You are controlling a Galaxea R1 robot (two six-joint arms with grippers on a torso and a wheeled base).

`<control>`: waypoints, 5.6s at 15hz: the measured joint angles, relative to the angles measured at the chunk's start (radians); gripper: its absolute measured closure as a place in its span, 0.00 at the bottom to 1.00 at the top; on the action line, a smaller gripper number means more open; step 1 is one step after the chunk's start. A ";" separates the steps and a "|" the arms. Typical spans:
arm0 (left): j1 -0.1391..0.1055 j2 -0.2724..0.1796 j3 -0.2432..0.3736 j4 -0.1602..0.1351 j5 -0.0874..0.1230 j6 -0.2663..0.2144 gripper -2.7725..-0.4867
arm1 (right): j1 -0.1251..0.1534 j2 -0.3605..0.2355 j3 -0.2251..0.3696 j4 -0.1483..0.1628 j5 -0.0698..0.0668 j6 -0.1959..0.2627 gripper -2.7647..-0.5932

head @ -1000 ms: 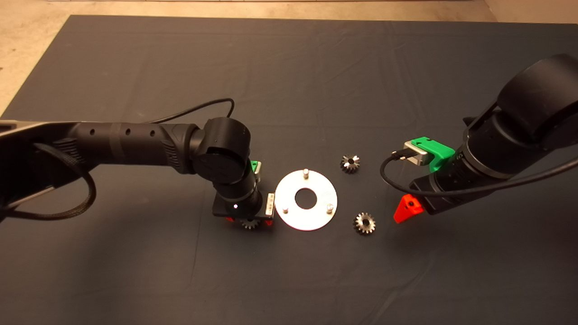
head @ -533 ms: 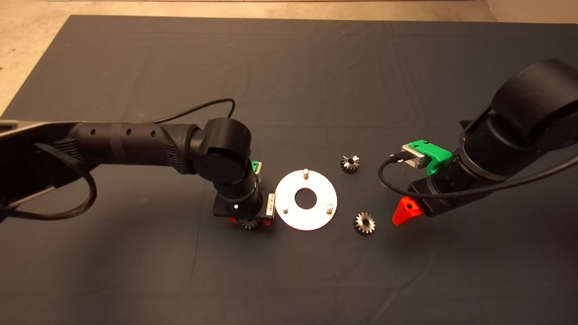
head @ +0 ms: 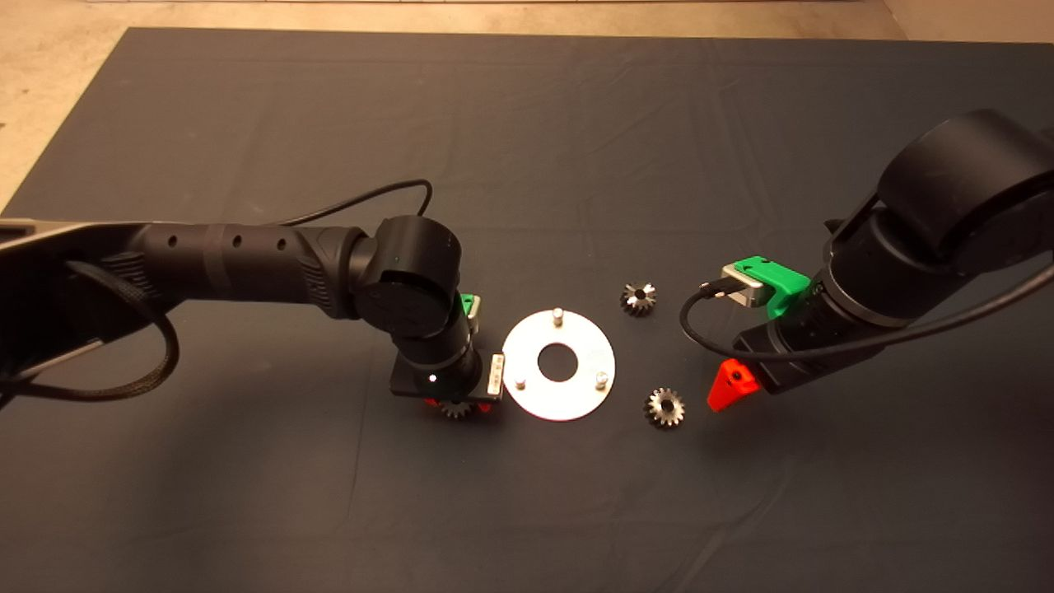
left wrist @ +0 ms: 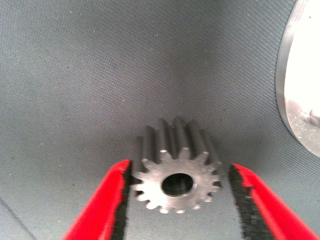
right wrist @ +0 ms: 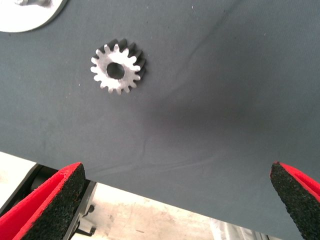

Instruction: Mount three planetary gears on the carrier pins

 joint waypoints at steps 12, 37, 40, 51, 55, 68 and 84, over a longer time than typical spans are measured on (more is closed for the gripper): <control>0.000 0.012 0.002 0.001 0.000 0.000 0.78 | -0.011 0.011 -0.017 -0.003 0.000 -0.013 0.00; -0.044 0.007 0.037 0.005 0.000 -0.026 0.84 | -0.029 0.092 -0.203 -0.039 0.000 -0.143 0.00; -0.070 0.007 0.042 0.005 -0.001 -0.034 0.84 | -0.042 0.102 -0.218 -0.047 -0.001 -0.150 0.00; -0.133 0.005 0.060 -0.022 0.000 -0.046 0.84 | -0.056 0.121 -0.257 -0.059 0.000 -0.166 0.00; -0.162 0.006 0.074 -0.062 -0.001 -0.053 0.84 | -0.056 0.127 -0.264 -0.061 0.000 -0.166 0.00; -0.175 0.062 0.096 -0.094 0.000 -0.102 0.84 | -0.061 0.165 -0.329 -0.082 0.000 -0.189 0.00; -0.168 0.130 0.036 -0.096 0.000 -0.071 0.84 | -0.061 0.174 -0.343 -0.083 0.000 -0.195 0.00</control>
